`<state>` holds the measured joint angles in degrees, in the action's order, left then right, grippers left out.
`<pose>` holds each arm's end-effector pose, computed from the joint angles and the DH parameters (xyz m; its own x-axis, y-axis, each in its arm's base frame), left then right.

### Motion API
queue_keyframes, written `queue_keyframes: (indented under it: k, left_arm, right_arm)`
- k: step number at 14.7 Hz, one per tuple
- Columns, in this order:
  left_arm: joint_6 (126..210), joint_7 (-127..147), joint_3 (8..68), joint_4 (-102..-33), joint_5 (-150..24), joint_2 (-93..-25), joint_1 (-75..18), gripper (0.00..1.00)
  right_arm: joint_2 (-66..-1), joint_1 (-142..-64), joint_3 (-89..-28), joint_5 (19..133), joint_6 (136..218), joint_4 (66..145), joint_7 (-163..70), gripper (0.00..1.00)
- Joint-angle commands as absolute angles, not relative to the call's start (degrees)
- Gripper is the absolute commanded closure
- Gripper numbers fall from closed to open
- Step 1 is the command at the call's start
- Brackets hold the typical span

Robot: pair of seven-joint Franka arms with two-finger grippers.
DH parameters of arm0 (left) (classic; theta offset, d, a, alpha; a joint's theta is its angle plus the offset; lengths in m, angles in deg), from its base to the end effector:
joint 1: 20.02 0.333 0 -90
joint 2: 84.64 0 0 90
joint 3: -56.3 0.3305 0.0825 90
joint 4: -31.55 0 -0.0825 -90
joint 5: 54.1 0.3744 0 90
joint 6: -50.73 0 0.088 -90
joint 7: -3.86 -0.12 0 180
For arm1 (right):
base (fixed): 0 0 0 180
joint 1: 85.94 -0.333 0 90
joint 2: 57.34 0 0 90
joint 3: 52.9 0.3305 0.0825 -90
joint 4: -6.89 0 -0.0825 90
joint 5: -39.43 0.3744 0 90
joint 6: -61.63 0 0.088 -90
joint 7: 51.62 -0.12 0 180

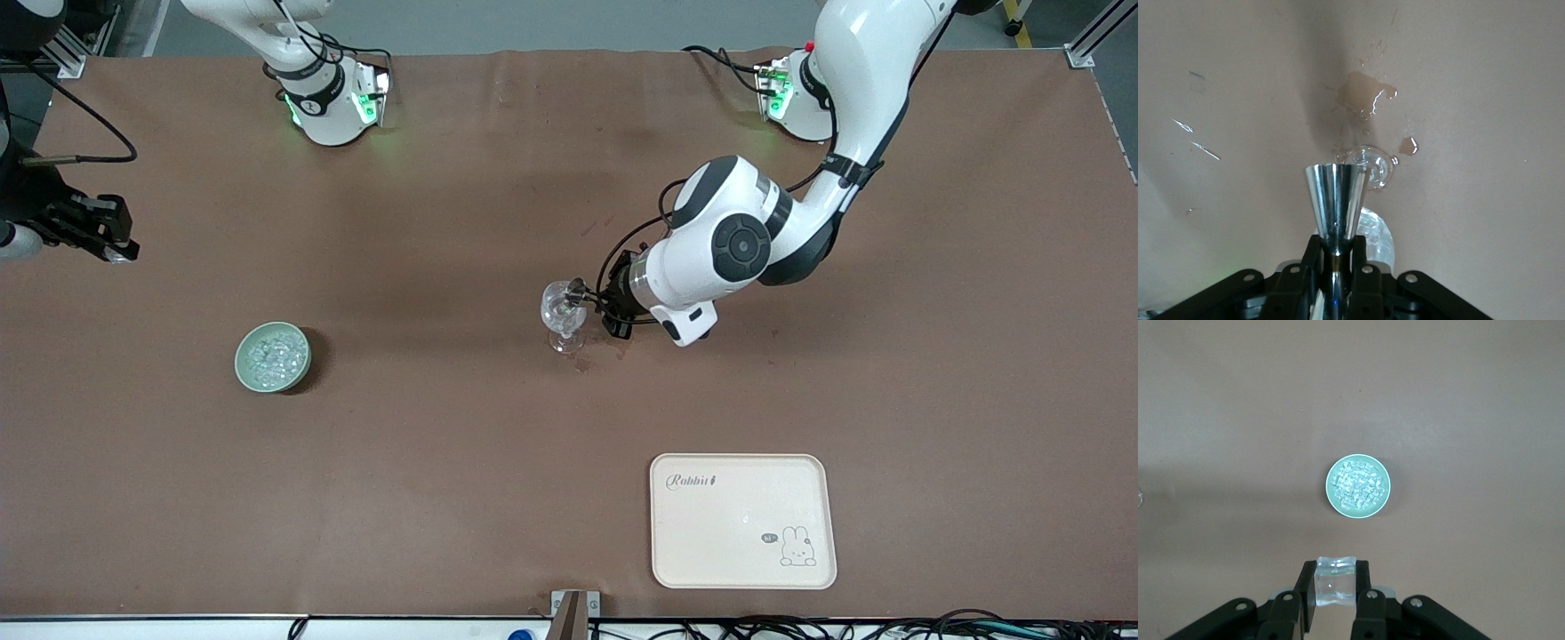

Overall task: Pour wine and add ice with both arms
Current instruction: 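Tilt the jigger with the left gripper to pour into the glass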

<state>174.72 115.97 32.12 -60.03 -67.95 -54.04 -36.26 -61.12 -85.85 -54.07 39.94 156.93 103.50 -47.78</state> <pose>0.5460 -0.4255 0.3592 0.0932 0.9178 -0.3859 0.9801 -0.1529 -0.1270 0.5315 -0.0111 0.6160 0.9981 0.0442 0.0437 0.0446 -0.9990 -0.0073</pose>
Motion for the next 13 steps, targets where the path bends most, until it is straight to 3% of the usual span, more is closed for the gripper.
queue_keyframes:
  k: [1,13]
  left_arm:
    - [174.83,119.16,32.56,-58.63,-65.36,-53.97,-37.15,1.00]
    - [174.66,129.53,32.57,-57.14,-54.73,-54.23,-40.14,1.00]
  right_arm:
    - [-61.82,-86.03,-54.13,40.57,156.91,103.57,-47.58,0.96]
    - [-61.82,-85.94,-54.13,40.57,156.38,102.95,-47.58,0.96]
